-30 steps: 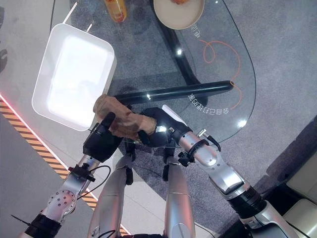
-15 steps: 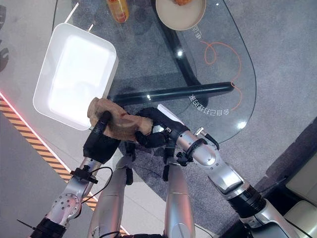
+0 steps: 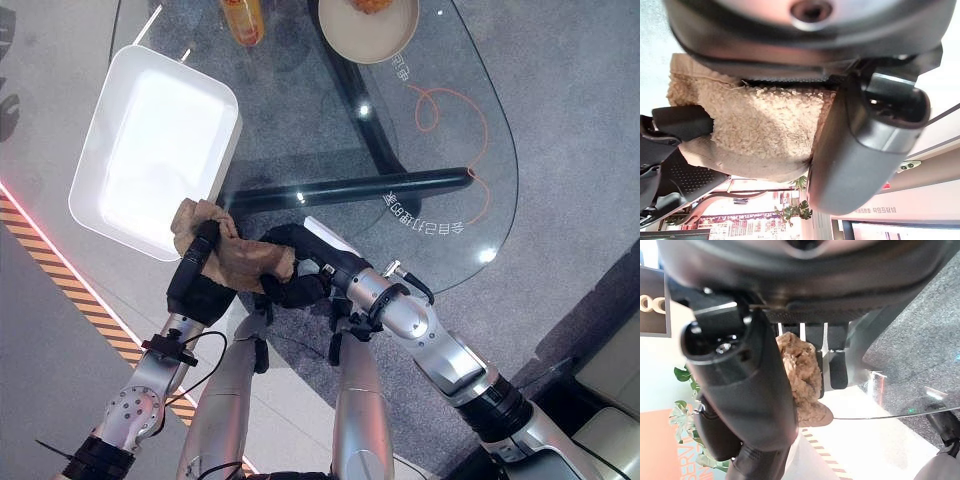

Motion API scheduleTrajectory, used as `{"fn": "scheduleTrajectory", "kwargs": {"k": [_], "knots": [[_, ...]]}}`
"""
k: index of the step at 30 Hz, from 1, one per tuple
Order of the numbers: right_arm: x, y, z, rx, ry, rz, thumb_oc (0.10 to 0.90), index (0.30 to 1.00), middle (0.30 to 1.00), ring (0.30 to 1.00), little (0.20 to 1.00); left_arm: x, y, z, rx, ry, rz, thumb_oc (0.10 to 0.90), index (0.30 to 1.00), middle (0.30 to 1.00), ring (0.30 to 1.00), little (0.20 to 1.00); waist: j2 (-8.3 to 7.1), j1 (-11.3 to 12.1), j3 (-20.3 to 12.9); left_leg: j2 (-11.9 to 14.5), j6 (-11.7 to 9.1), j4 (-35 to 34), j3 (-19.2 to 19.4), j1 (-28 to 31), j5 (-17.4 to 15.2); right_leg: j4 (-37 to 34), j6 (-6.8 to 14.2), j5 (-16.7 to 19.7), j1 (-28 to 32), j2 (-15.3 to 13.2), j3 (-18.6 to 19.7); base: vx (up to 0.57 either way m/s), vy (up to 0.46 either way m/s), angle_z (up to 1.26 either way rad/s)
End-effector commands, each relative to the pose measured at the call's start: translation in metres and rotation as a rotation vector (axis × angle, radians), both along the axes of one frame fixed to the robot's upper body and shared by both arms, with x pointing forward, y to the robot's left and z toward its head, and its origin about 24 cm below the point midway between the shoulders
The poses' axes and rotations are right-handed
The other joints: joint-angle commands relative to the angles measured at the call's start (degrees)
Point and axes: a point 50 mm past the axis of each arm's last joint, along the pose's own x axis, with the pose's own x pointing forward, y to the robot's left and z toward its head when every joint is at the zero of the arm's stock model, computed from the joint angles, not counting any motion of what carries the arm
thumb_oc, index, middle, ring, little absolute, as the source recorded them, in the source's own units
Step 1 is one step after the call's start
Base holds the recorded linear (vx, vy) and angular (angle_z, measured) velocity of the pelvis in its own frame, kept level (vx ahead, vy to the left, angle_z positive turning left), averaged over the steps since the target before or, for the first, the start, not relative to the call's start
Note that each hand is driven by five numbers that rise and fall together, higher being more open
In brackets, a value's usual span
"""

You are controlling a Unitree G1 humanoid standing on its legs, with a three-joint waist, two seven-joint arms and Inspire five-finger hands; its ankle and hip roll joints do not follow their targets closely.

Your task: Wipe the table with a cloth and put it in the basket.

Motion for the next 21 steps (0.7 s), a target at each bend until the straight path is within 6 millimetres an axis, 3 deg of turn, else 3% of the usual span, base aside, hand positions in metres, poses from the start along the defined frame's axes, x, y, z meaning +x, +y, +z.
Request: {"fn": "scheduleTrajectory", "kwargs": {"k": [1,2,21], "knots": [[-0.017,0.012,0.024,0.097,-0.129,0.071,0.152,0.345,0.345,0.345,0.252,-0.008,-0.021,0.054,-0.083,-0.303,-0.114,0.100,0.300,0.300,0.300,0.200,-1.50,0.26,-1.58,-3.33,1.26,7.70,4.87,0.62,-9.92,-8.90,0.86,6.09,1.34,3.01,-3.23,0.00,0.000,0.00],[-0.015,0.010,0.025,0.120,-0.142,0.042,0.800,0.900,0.900,0.900,0.900,-0.008,-0.022,0.054,-0.085,-0.303,-0.112,0.100,0.300,0.300,0.300,0.200,-1.51,0.17,-1.58,-3.31,1.26,7.54,4.94,0.77,-9.91,-9.02,0.83,6.09,1.44,3.08,-3.15,0.00,0.000,0.00],[-0.012,-0.012,0.029,0.289,-0.215,-0.159,0.800,0.900,0.900,0.900,0.900,-0.010,-0.019,0.051,-0.089,-0.299,-0.076,0.100,0.300,0.300,0.300,0.200,-1.19,-0.69,-1.58,-3.00,1.45,7.07,5.67,1.57,-10.23,-8.66,0.79,5.61,1.56,3.41,-2.83,0.00,0.000,0.00]]}}
